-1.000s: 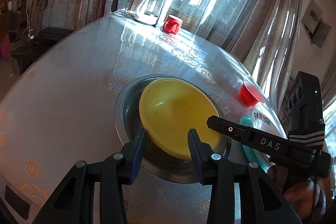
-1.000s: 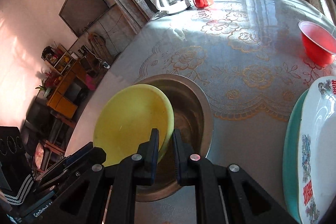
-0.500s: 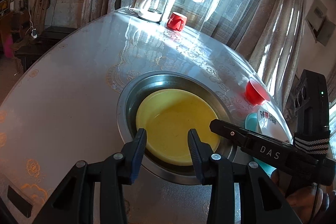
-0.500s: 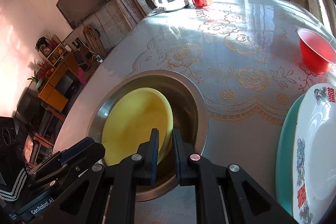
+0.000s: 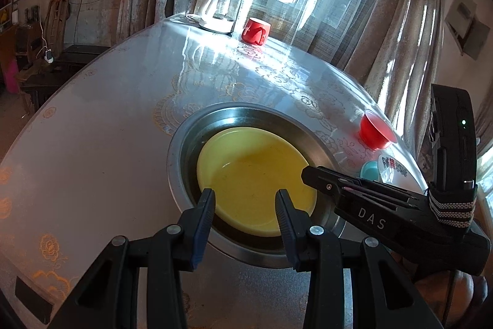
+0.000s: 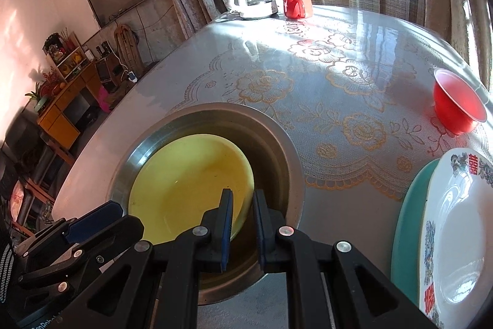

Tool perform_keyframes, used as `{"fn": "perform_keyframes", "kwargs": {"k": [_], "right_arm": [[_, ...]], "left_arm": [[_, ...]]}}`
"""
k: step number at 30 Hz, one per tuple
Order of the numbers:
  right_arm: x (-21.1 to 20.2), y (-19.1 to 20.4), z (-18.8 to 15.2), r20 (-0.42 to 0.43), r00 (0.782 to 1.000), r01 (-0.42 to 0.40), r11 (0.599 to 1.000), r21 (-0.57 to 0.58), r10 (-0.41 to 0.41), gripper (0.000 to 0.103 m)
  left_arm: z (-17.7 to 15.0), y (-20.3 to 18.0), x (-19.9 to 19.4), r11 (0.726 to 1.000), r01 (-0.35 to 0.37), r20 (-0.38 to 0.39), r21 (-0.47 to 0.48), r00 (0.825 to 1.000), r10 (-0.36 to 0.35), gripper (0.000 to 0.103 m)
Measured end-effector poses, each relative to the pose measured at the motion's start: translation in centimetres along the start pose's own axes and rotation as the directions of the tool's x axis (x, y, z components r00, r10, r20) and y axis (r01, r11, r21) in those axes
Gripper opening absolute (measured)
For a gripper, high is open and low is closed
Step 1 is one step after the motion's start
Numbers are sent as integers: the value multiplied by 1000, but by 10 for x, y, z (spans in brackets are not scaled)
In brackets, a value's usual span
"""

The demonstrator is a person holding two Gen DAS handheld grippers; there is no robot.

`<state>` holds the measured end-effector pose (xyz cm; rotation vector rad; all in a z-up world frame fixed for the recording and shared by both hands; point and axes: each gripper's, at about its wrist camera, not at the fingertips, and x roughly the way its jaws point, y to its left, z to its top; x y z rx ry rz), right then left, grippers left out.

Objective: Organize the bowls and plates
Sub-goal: 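Lower the yellow bowl into the steel basin with both grippers, then open both grippers and withdraw them from the yellow bowl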

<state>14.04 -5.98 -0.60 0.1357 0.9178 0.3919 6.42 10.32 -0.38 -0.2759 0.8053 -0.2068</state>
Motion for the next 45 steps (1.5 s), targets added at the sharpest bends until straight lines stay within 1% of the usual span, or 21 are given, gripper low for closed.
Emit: {"fn": "perform_keyframes", "kwargs": {"k": [5, 9, 12, 17, 19, 23, 28, 33, 35, 36, 38, 40, 42, 43, 45], "right_arm": [[1, 1, -2, 13, 1000, 24, 999, -25, -24, 11], [-1, 0, -2, 33, 999, 30, 999, -20, -29, 11], [-1, 0, -2, 39, 999, 38, 999, -23, -37, 8], [0, -3, -2, 33, 999, 13, 1000, -11, -12, 8], [0, -4, -2, 32, 999, -7, 1000, -1, 7, 10], [-2, -2, -4, 34, 999, -16, 1000, 3, 16, 11], [-10, 0, -8, 47, 998, -40, 999, 17, 39, 20], [-17, -5, -11, 56, 997, -59, 997, 47, 57, 25], [-22, -7, -13, 68, 995, -73, 996, 59, 69, 28], [-25, -7, -13, 77, 995, -76, 995, 63, 71, 32], [-32, -8, -15, 96, 993, -74, 995, 69, 67, 36], [-38, -10, -16, 110, 992, -74, 994, 81, 65, 41], [-42, -13, -19, 116, 991, -81, 992, 99, 70, 41], [-44, -14, -22, 118, 991, -81, 991, 106, 69, 41], [-48, -16, -26, 121, 990, -82, 990, 117, 68, 41]], "left_arm": [[-1, -1, 0, 1000, -11, 3, 7, 1000, 11, 41], [-2, -2, -1, 1000, -17, 4, 20, 1000, 17, 41], [-3, -4, 1, 999, -18, 2, 27, 1000, 18, 42], [-5, -7, 3, 999, -22, 1, 40, 1000, 22, 42], [-5, -7, 3, 999, -24, 1, 43, 1000, 24, 42], [-5, -7, 2, 999, -25, 1, 44, 1000, 25, 42], [-6, -9, 0, 998, -32, 7, 50, 999, 31, 43], [-8, -14, -5, 997, -43, 19, 65, 999, 42, 45], [-10, -18, -8, 995, -56, 30, 78, 998, 54, 47], [-10, -19, -10, 995, -60, 35, 83, 998, 57, 48], [-11, -21, -12, 993, -84, 50, 87, 996, 80, 49], [-13, -23, -17, 987, -131, 83, 90, 989, 124, 51], [-14, -23, -22, 980, -175, 118, 91, 979, 164, 52], [-15, -24, -24, 978, -185, 128, 93, 977, 172, 52], [-18, -25, -28, 979, -177, 134, 103, 977, 163, 52]]}}
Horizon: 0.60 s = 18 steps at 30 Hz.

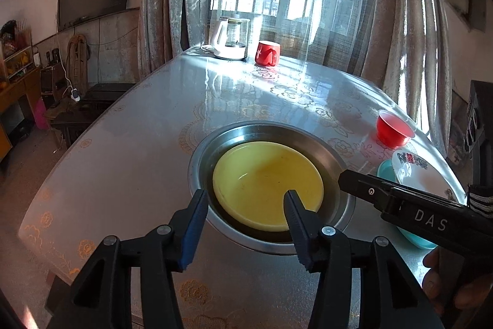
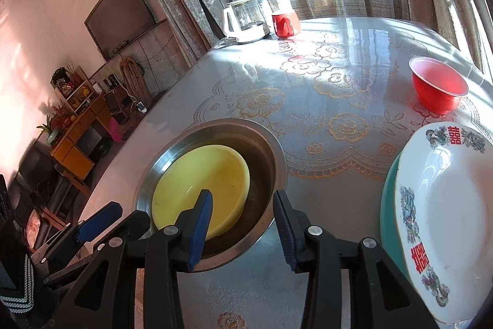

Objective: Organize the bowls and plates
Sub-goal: 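Open both grippers and withdraw them from the yellow bowl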

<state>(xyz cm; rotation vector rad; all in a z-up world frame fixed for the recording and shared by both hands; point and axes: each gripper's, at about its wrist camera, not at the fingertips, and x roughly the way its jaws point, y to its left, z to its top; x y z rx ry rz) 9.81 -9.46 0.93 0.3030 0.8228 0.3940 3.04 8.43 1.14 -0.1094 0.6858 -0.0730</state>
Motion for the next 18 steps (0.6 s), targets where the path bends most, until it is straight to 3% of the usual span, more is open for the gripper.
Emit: {"fn": "perform_keyframes", "kwargs": {"k": [9, 13, 16, 18], "right_arm": [[-18, -13, -17, 14, 1000, 6, 1000, 14, -6, 43], [-29, -19, -24, 43, 999, 15, 1000, 13, -15, 57], [-37, -20, -29, 62, 997, 36, 999, -1, -36, 58], [-42, -17, -29, 72, 996, 52, 998, -27, -50, 59]], "left_arm": [[-14, -3, -5, 1000, 19, -8, 0, 1000, -19, 52], [-17, 3, -5, 999, 36, -13, -35, 999, -36, 52], [-15, 6, -5, 998, 31, -5, -58, 1000, -31, 58], [-13, 7, -4, 997, 30, 0, -71, 1000, -30, 68]]}}
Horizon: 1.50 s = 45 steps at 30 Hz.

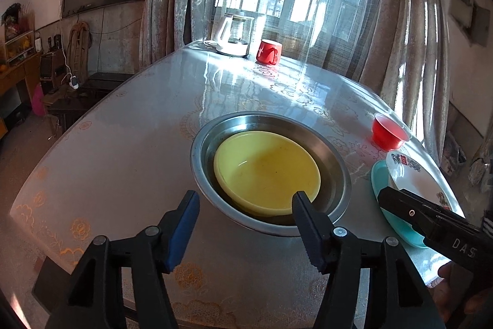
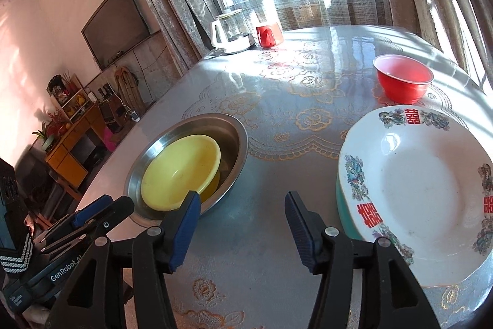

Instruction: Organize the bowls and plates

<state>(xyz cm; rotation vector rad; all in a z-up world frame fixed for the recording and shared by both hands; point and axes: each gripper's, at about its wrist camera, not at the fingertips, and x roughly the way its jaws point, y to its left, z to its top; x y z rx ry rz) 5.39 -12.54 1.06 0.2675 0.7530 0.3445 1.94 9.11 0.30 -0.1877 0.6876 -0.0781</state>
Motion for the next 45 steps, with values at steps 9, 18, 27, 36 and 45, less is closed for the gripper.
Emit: {"fn": "perform_keyframes", "kwargs": {"k": [9, 18, 27, 36, 45], "right_arm": [[-16, 15, 4, 74, 997, 33, 989, -144, -23, 68], [-9, 18, -1, 61, 998, 45, 971, -234, -31, 72], [-8, -10, 16, 68, 996, 65, 986, -153, -56, 73], [-3, -63, 62, 25, 1000, -14, 1000, 3, 14, 77], [45, -82, 132, -106, 991, -65, 990, 128, 79, 77]], "left_arm": [[8, -15, 8, 998, 16, 8, 69, 1000, -16, 69], [16, -29, 22, 993, 39, -23, 115, 999, -37, 69], [31, -30, 39, 991, 39, -56, 129, 998, -32, 69], [65, -32, 75, 981, 112, -76, 159, 992, -101, 69], [118, -42, 112, 985, 79, -215, 154, 976, -45, 60]]}}
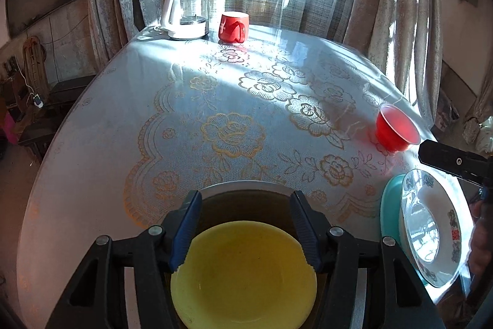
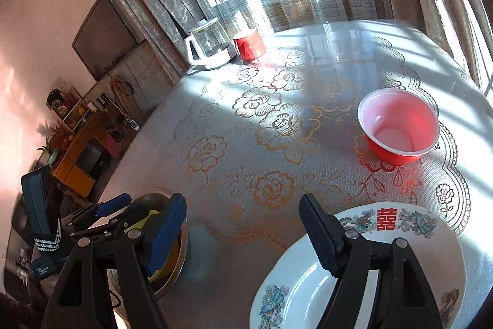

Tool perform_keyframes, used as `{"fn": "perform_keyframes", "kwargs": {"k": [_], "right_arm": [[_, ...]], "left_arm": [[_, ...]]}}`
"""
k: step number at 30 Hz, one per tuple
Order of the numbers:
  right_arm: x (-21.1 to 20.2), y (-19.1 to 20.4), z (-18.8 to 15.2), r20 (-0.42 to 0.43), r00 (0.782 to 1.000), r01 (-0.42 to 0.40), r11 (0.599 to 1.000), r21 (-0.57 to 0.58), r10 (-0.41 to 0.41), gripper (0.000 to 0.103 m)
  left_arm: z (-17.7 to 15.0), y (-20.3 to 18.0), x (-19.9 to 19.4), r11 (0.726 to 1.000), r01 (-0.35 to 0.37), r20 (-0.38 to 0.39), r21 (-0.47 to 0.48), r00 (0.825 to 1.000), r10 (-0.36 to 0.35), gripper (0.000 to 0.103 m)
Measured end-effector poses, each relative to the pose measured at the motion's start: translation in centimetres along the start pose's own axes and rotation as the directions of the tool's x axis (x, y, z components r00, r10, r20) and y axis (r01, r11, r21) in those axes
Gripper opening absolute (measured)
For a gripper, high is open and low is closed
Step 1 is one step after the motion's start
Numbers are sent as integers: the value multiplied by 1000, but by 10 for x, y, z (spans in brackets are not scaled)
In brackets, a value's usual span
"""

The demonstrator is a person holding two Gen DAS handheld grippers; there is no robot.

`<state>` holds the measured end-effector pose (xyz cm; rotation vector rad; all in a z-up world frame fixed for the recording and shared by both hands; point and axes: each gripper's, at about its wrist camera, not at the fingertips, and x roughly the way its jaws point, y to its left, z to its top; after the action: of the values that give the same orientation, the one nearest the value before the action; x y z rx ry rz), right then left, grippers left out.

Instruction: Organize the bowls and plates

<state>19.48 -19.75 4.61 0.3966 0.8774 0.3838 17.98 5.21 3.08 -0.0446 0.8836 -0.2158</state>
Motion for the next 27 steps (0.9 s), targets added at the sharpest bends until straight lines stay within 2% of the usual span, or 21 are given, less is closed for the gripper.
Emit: {"fn": "perform_keyframes", "kwargs": {"k": [2, 6, 8, 11, 16, 18, 22, 27], "right_arm": [[0, 2, 9, -16, 1000, 8, 1000, 19, -7, 77], [-8, -6, 11, 40, 998, 48, 998, 28, -49, 77], [-9, -15, 5, 53, 997, 57, 997, 51, -60, 77], [-16, -27, -11, 62, 996, 60, 995, 86, -65, 77], [-55, -36, -51, 127, 988, 67, 989, 130, -84, 77], [-68, -40, -63, 133, 987, 68, 985, 161, -90, 77], [-93, -43, -80, 177, 978, 77, 980, 182, -110, 77], [-101, -44, -94, 192, 976, 65, 977, 203, -105, 77]], "left_arm": [[8, 0, -3, 1000, -14, 15, -4, 1000, 14, 60], [10, -6, 6, 999, -39, 25, 31, 999, 38, 60], [3, -9, 8, 996, -76, 35, 50, 997, 74, 60], [-13, -13, 5, 995, -84, 42, 56, 996, 81, 60], [-46, -25, -18, 990, -119, 55, 81, 992, 115, 60], [-55, -30, -32, 990, -104, 76, 92, 992, 98, 60], [-68, -39, -55, 985, -130, 121, 114, 986, 116, 60], [-78, -43, -73, 982, -133, 155, 133, 982, 112, 60]]}}
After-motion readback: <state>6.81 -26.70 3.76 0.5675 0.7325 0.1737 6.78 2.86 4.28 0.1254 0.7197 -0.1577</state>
